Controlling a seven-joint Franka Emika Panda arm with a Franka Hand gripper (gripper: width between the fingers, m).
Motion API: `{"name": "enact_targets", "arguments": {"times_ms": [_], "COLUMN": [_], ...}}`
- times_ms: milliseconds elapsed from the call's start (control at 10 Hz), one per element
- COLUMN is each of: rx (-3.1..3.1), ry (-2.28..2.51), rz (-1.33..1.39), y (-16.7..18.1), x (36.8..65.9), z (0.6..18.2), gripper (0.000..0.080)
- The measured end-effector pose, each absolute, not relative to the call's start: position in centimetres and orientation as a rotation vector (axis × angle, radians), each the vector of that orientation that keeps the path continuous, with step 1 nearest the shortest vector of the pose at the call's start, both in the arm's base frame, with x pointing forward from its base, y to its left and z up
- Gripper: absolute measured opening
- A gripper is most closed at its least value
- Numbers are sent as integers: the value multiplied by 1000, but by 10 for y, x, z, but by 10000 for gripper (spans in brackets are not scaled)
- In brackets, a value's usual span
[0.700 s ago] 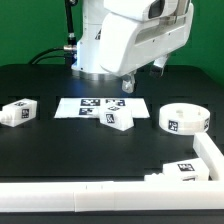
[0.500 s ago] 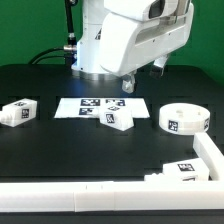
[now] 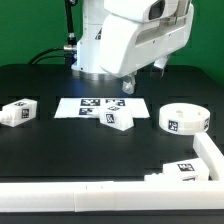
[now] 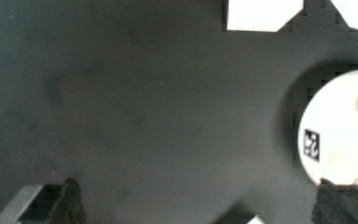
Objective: Assemble stool
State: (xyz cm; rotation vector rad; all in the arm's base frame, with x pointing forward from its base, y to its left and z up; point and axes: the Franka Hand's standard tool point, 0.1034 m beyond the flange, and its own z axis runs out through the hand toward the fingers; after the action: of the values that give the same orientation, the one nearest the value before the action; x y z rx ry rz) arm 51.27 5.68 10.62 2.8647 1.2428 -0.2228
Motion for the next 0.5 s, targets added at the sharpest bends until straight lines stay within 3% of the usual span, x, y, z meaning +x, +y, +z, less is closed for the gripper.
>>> {"name": "enact_targets", "arguments": {"times_ms": [300,500], "rx": [2732,2721], "ry": [1510,1522], "rz": [-241,-245], "y": [61,62], "x": [535,534], "z": [99,100], "gripper": [650,650]}}
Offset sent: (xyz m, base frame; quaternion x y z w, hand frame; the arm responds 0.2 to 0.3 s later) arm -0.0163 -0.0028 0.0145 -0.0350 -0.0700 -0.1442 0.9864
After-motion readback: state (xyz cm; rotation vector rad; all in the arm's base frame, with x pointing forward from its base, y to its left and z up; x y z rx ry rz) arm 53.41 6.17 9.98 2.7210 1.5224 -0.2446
